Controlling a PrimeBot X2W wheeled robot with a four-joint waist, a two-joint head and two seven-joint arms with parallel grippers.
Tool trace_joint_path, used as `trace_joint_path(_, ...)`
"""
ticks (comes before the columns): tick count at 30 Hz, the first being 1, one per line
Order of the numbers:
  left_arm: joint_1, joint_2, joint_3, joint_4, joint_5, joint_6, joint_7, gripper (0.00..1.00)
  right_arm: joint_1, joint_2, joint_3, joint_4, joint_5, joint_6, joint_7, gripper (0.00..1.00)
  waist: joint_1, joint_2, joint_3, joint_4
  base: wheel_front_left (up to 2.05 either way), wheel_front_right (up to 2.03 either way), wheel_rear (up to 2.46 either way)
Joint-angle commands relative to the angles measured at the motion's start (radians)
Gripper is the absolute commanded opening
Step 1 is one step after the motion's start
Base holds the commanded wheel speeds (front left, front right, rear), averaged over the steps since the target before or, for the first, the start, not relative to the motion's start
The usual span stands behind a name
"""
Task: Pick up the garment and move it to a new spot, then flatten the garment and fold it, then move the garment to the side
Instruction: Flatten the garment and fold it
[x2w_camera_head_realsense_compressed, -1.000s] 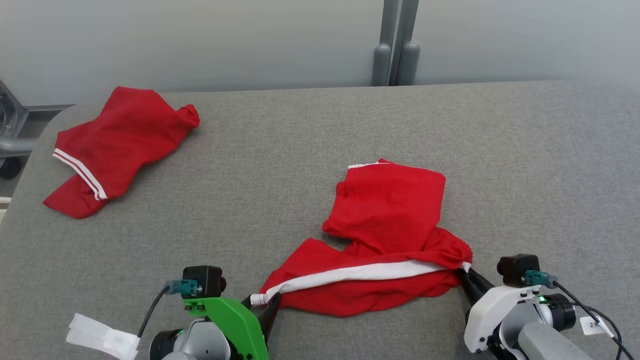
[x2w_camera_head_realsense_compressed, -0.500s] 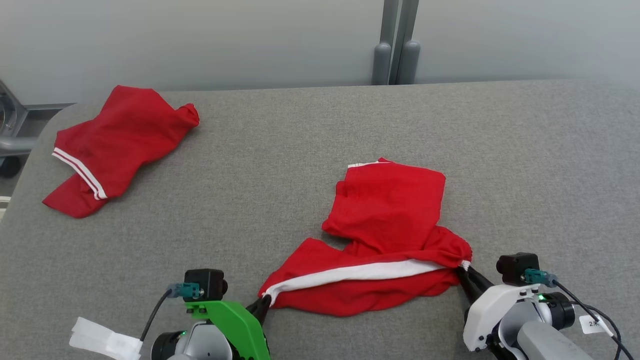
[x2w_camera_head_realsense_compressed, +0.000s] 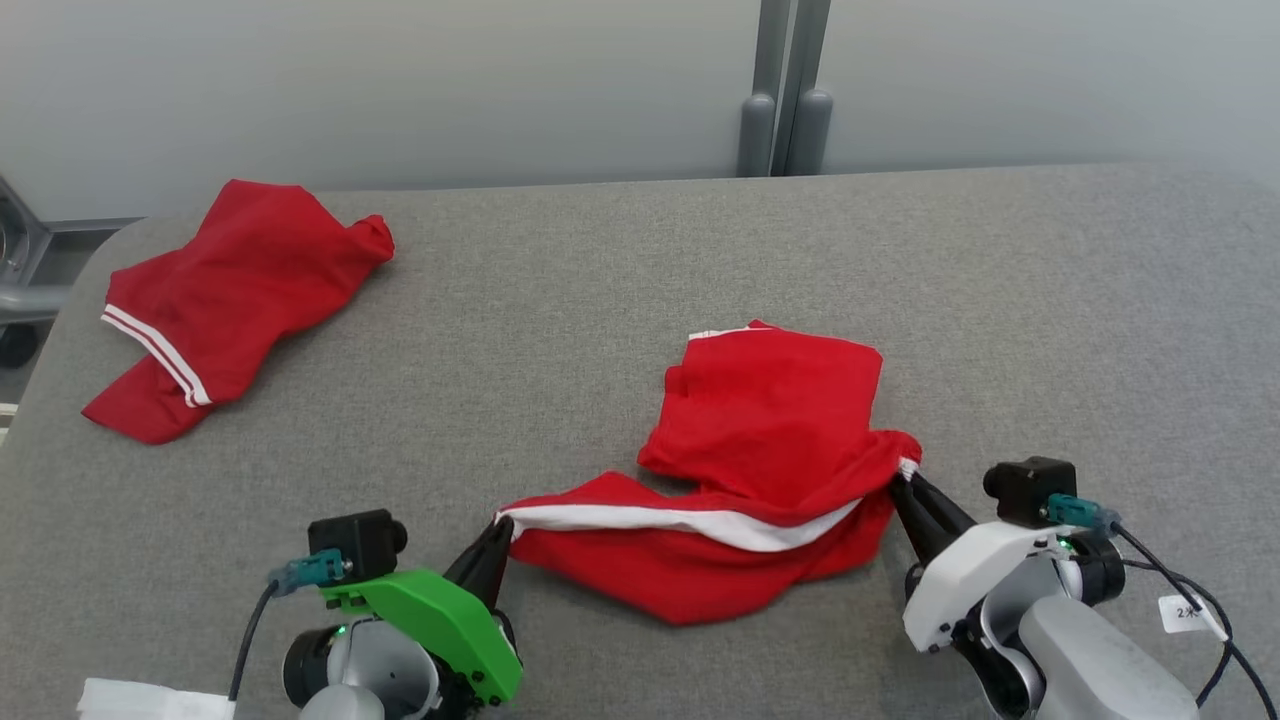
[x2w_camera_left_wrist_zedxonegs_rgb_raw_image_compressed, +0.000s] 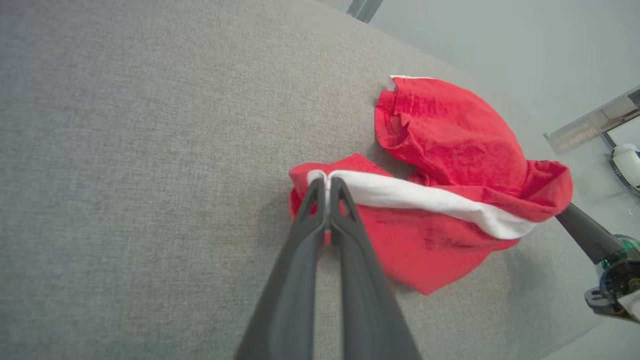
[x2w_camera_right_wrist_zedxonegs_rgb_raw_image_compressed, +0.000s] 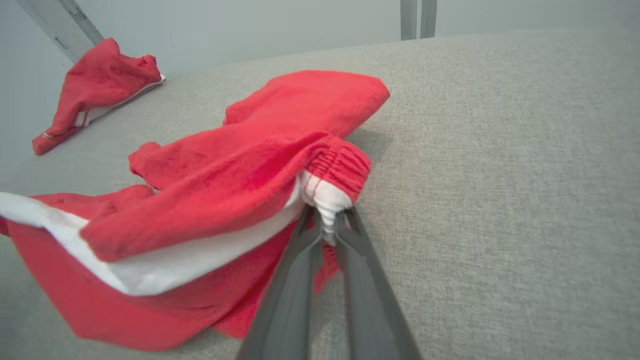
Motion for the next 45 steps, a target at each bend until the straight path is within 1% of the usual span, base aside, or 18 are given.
trace_joint_path(1, -0.017, -0.003, 0.016, -0.014, -0.008, -0.002, -0.031, 0.00, -0.014, -0.008, 0.000, -0.033, 0.017, -0.001, -0.008, 0.00, -0.0001, 0.0000, -0.005, -0.004, 0.00, 0.00, 0.00)
trace_joint_path(5, -0.020, -0.004, 0.045, -0.057, -0.007, -0.004, -0.104, 0.00, -0.028, -0.029, -0.002, -0.135, 0.046, -0.001, 0.010, 0.00, -0.0001, 0.0000, -0.019, -0.015, 0.00, 0.00, 0.00)
trace_joint_path(8, -0.013, -0.007, 0.070, -0.101, -0.019, -0.008, -0.157, 0.00, -0.033, -0.060, -0.008, -0.230, 0.067, -0.001, 0.042, 0.00, -0.0001, 0.0000, -0.034, -0.026, 0.00, 0.00, 0.00)
trace_joint_path(11, 0.004, -0.011, 0.096, -0.156, -0.036, -0.004, -0.201, 0.00, -0.022, -0.093, -0.026, -0.352, 0.094, -0.001, 0.092, 0.00, -0.0001, 0.0000, -0.050, -0.038, 0.00, 0.00, 0.00)
trace_joint_path(14, 0.011, -0.009, 0.119, -0.228, -0.043, 0.003, -0.229, 0.00, -0.004, -0.134, -0.052, -0.499, 0.129, -0.001, 0.166, 0.00, -0.0001, 0.0000, -0.062, -0.051, 0.00, 0.00, 0.00)
trace_joint_path(17, 0.012, 0.001, 0.144, -0.305, -0.053, 0.013, -0.234, 0.00, -0.002, -0.179, -0.083, -0.645, 0.139, 0.000, 0.253, 0.00, -0.0001, 0.0000, -0.071, -0.066, 0.00, 0.00, 0.00)
trace_joint_path(19, 0.000, 0.013, 0.159, -0.360, -0.052, 0.023, -0.228, 0.00, -0.005, -0.197, -0.112, -0.733, 0.142, 0.000, 0.311, 0.00, -0.0001, 0.0000, -0.075, -0.073, 0.00, 0.00, 0.00)
trace_joint_path(22, -0.026, 0.031, 0.177, -0.434, -0.058, 0.039, -0.205, 0.00, -0.021, -0.198, -0.150, -0.837, 0.155, 0.000, 0.395, 0.00, -0.0001, 0.0000, -0.077, -0.082, 0.00, 0.00, 0.00)
trace_joint_path(25, -0.065, 0.052, 0.190, -0.483, -0.066, 0.055, -0.161, 0.00, -0.055, -0.197, -0.168, -0.886, 0.135, 0.000, 0.460, 0.00, -0.0001, 0.0000, -0.073, -0.087, 0.00, 0.00, 0.00)
trace_joint_path(27, -0.101, 0.073, 0.194, -0.488, -0.058, 0.061, -0.129, 0.00, -0.085, -0.173, -0.162, -0.879, 0.150, 0.000, 0.496, 0.00, -0.0001, 0.0000, -0.065, -0.088, 0.00, 0.00, 0.00)
trace_joint_path(29, -0.150, 0.093, 0.201, -0.473, -0.055, 0.064, -0.101, 0.00, -0.133, -0.161, -0.151, -0.845, 0.157, 0.000, 0.522, 0.00, -0.0001, 0.0000, -0.053, -0.089, 0.00, 0.00, 0.00)
trace_joint_path(32, -0.242, 0.122, 0.203, -0.421, -0.045, 0.065, -0.065, 0.00, -0.228, -0.131, -0.108, -0.762, 0.154, 0.000, 0.541, 0.00, -0.0001, 0.0000, -0.029, -0.087, 0.00, 0.00, 0.00)
trace_joint_path(35, -0.359, 0.143, 0.202, -0.355, -0.025, 0.066, -0.043, 0.00, -0.358, -0.102, -0.066, -0.664, 0.136, 0.000, 0.529, 0.00, -0.0001, 0.0000, 0.012, -0.083, 0.00, 0.00, 0.00)
trace_joint_path(39, -0.537, 0.158, 0.188, -0.238, 0.018, 0.061, -0.043, 0.00, -0.555, -0.054, -0.029, -0.491, 0.074, 0.000, 0.454, 0.00, -0.0001, 0.0000, 0.075, -0.072, 0.00, 0.00, 0.00)
trace_joint_path(42, -0.681, 0.162, 0.187, -0.144, 0.058, 0.061, -0.081, 0.00, -0.703, -0.012, -0.036, -0.349, 0.007, 0.000, 0.350, 0.00, -0.0001, 0.0000, 0.120, -0.064, 0.00, 0.00, 0.00)
trace_joint_path(45, -0.804, 0.159, 0.191, -0.060, 0.092, 0.056, -0.154, 0.00, -0.823, 0.037, -0.051, -0.215, -0.062, 0.000, 0.222, 0.00, -0.0001, 0.0000, 0.160, -0.059, 0.00, 0.00, 0.00)
